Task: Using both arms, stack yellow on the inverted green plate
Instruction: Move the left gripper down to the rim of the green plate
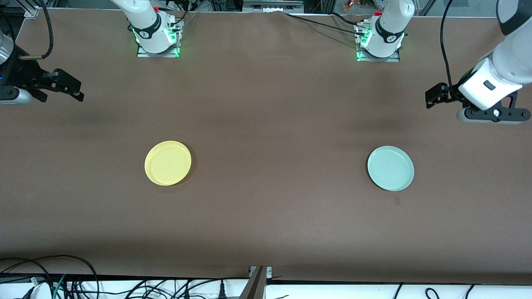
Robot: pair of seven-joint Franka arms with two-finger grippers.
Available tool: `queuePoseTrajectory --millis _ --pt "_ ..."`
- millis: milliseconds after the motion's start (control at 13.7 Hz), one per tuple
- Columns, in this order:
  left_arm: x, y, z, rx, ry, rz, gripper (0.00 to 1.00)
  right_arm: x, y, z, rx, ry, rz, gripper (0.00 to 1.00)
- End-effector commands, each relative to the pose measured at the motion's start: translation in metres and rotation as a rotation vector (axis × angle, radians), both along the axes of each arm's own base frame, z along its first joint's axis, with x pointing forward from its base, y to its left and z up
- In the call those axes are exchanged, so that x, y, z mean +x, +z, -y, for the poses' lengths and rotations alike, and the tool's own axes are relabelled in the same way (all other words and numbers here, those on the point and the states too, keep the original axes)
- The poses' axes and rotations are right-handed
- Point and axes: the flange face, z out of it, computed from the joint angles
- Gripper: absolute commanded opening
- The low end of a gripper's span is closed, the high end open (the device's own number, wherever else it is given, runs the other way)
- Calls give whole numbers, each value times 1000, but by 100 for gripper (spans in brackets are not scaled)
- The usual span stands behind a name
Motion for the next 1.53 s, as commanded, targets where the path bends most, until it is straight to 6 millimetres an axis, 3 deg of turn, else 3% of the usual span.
queuePoseTrajectory --millis 0,219,511,584,657,876,1169,1315,1388,1461 --pt "50 -69 -29 -28 -46 -60 100 -2 8 1 -8 43 -8 100" --pt "83 -147 -46 -71 -187 -49 100 -2 9 1 -1 50 -12 100" --pt "93 -256 -67 -88 -307 3 100 -3 9 2 -2 91 -16 100" --pt "95 -282 -86 -94 -312 17 100 -3 9 2 0 90 -16 100" --pt "96 -307 -90 -106 -357 8 100 -2 8 2 0 91 -16 100" --pt "93 -343 -93 -136 -461 -22 100 0 4 4 -1 91 -24 100" --pt "95 -366 -104 -138 -595 -9 98 0 4 2 -1 97 -24 100" --pt "96 -380 -112 -115 -626 -8 65 1 3 2 -1 97 -25 100" --pt "96 -381 -116 -114 -621 -7 37 1 3 2 -1 97 -25 100" --pt "96 -380 -114 -114 -622 -5 18 1 3 2 0 96 -27 100"
